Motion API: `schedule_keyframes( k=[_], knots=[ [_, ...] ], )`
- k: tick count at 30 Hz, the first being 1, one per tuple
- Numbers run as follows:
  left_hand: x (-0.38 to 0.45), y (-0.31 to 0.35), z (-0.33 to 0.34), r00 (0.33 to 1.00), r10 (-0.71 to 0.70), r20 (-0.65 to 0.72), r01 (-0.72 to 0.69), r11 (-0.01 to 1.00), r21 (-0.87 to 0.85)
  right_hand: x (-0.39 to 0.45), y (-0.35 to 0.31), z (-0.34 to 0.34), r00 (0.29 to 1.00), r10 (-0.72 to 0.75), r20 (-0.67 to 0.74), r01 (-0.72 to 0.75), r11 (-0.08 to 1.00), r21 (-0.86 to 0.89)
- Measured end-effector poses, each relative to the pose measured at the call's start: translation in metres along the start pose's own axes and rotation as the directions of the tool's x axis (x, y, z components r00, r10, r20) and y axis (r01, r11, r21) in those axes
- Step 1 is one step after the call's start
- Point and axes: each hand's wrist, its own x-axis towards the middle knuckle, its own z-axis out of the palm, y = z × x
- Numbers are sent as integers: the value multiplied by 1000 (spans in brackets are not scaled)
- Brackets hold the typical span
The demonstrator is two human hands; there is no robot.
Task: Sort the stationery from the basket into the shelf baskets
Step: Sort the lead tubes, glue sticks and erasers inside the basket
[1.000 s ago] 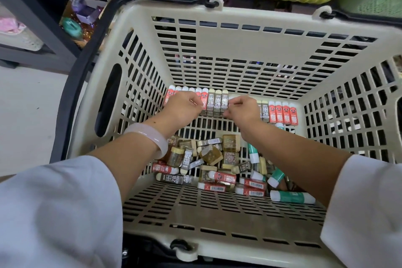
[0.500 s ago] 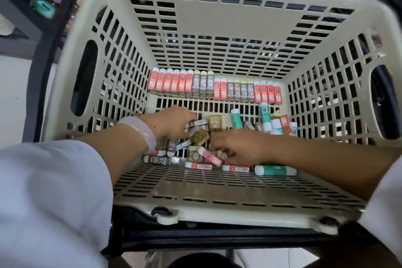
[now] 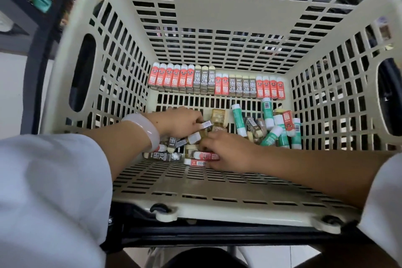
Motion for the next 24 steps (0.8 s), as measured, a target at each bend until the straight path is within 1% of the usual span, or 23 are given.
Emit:
schedule_keyframes(
  k=[2, 4, 7, 8, 11, 13, 18, 20, 21, 23, 24],
  knots=[
    [1, 1, 4, 1000, 1, -1, -1, 999, 54, 2, -2, 0, 1000, 7, 18, -8, 1000, 30],
    [1, 0, 3, 1000, -8, 26, 7, 998, 56, 4, -1, -3, 998, 21, 62, -27, 996, 91],
    [0, -1, -1, 997, -23, 76, 23, 1000, 12, 7, -1, -8, 988, 61, 145, -97, 960, 261],
    [1, -1, -1, 996, -25, 90, 26, 1000, -14, 7, -2, -7, 984, 68, 162, -114, 950, 291],
    [2, 2, -2, 993, -27, 117, 28, 1000, -9, 6, -4, -1, 977, 55, 206, -107, 962, 250],
    [3, 4, -2, 990, -34, 137, 34, 999, 3, 4, -5, 1, 970, 40, 239, -104, 959, 262],
    [1, 5, -4, 983, -58, 172, 64, 997, -31, 3, -6, 3, 980, 47, 196, -109, 942, 319],
    [0, 7, -1, 987, -68, 147, 74, 997, -36, 4, -5, -6, 971, 15, 240, -100, 933, 346],
    [-1, 8, 0, 991, -66, 115, 74, 995, -72, 4, -1, -15, 962, 0, 275, -107, 921, 374],
    [-1, 8, -3, 997, -77, -3, 73, 962, -263, 5, 7, -38, 954, 11, 298, -158, 866, 474],
    [0, 7, -8, 991, -102, -87, 61, 920, -387, 5, 12, -51, 963, 48, 265, -189, 822, 537]
  ],
)
